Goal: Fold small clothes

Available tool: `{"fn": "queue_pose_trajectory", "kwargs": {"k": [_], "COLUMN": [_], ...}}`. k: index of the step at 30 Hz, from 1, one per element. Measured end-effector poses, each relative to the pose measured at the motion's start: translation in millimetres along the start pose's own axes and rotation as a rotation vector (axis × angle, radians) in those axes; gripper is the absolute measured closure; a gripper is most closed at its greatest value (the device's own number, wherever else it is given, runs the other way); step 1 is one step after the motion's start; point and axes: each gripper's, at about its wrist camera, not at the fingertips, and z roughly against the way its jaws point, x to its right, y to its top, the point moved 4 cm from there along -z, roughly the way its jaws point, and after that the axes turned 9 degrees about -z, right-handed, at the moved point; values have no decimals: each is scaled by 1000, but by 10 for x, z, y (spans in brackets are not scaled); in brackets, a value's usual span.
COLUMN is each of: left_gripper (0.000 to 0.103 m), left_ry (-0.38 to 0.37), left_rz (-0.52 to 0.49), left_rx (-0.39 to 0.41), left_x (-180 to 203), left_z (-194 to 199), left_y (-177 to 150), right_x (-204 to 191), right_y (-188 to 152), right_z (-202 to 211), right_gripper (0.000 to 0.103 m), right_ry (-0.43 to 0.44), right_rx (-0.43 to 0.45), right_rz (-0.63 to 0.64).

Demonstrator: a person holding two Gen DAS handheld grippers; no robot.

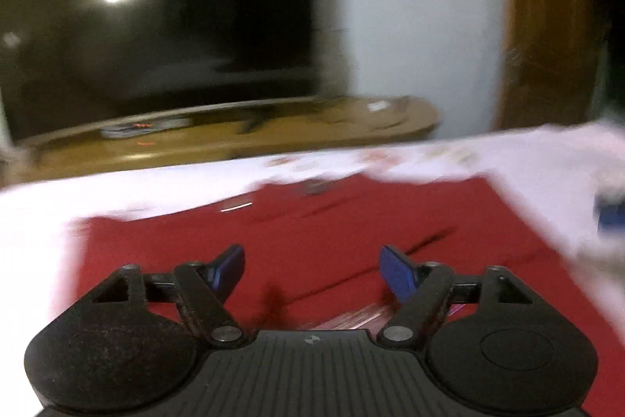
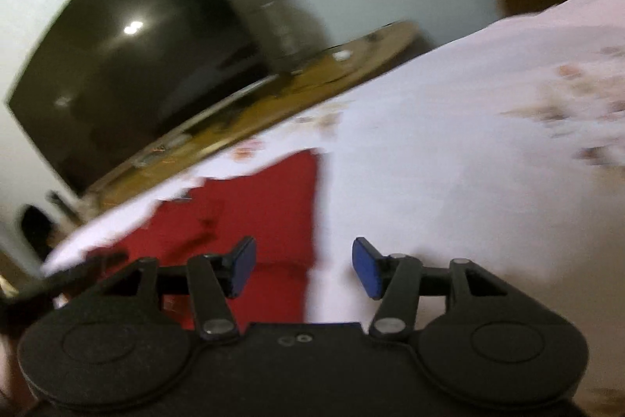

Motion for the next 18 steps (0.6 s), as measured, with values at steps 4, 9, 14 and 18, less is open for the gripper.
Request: {"fn": "queue_pose_trajectory", "kwargs": {"k": [4,9,14,18], "left_gripper": [53,53,53,73], "left_ry": [113,135,106,33], "left_rz": [133,234,245,280], "left_rx": [-129,-195,-162,-163], "left_x": [-776,-1247,-1324,-1446], "left_z": [93,-5,-68,-257], "left_y": [-483,-800,-848,-897], "right_x": [-358,-599,-606,-693], "right_y": [-34,-155,-156,-190], "right_z": [-598,-1248,-1459,-1566], "right_gripper": [52,53,60,77], "right_ry": [118,124,123,109], "right_rx": [-92,-185,-190,-215], "right_rz": [-52,-93,-176,-151]}}
